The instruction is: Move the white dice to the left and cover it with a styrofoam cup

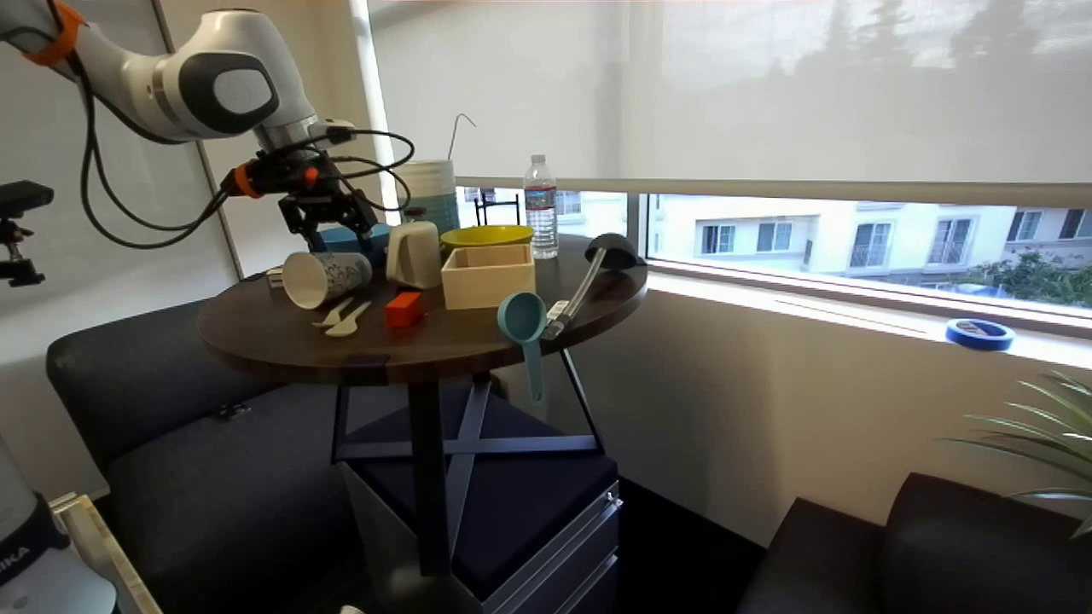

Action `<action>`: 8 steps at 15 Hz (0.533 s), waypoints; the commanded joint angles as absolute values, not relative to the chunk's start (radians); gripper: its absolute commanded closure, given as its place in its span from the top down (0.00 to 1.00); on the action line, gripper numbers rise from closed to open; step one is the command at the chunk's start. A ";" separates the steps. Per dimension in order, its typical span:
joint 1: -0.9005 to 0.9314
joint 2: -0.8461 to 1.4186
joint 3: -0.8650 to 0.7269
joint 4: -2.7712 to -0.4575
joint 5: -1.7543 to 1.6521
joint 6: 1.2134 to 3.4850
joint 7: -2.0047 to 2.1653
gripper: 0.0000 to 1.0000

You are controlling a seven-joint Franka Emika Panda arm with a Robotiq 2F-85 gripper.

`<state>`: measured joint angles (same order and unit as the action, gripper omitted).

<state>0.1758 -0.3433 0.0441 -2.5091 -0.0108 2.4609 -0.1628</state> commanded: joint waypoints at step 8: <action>0.144 -0.228 0.061 -2.468 -0.017 2.492 -0.153 0.68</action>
